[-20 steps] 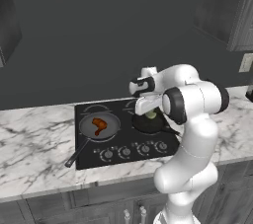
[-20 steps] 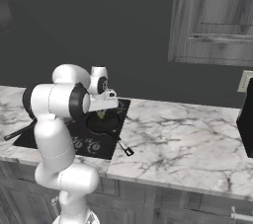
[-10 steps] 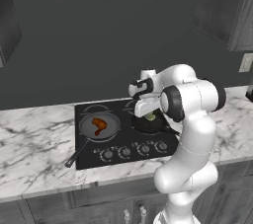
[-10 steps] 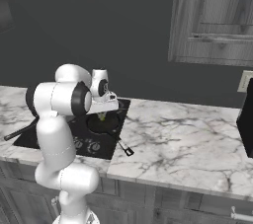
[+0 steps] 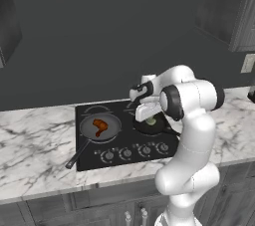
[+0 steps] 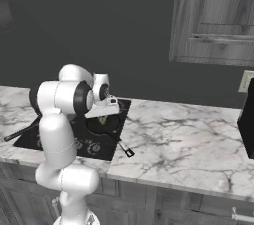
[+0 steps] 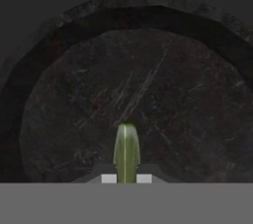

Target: Place both pans onto different burners. Then place the lemon wedge and the chicken drumstick on different pans.

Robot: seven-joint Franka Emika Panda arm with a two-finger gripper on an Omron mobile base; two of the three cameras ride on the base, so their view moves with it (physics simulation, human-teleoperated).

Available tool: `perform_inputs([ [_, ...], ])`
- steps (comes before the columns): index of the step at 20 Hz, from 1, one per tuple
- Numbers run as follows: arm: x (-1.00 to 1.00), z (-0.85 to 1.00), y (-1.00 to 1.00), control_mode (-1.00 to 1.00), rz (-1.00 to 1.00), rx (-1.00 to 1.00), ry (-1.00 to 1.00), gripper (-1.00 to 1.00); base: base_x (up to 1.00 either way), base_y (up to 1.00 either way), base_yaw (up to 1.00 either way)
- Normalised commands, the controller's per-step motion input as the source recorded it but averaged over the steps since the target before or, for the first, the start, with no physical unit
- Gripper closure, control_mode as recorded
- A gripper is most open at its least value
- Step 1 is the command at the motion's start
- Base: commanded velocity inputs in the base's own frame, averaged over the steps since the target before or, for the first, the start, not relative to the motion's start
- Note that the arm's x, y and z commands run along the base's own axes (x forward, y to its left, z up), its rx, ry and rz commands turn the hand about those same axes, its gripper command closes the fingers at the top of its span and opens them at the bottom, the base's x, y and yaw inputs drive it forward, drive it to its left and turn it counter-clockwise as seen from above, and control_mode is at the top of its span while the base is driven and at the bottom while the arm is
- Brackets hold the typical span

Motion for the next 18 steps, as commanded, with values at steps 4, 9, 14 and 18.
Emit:
perform_inputs([
  [4, 0.02, -0.19, 0.00, -1.00, 0.00, 0.00, 0.00, 1.00, 0.00, 0.00, 0.00],
  [9, 0.00, -0.10, 0.00, -1.00, 0.00, 0.00, 0.00, -1.00, 0.00, 0.00, 0.00],
  [14, 0.00, 0.00, 0.00, -1.00, 0.00, 0.00, 0.00, -1.00, 0.00, 0.00, 0.00],
  [18, 0.00, 0.15, 0.00, -1.00, 0.00, 0.00, 0.00, -1.00, 0.00, 0.00, 0.00],
])
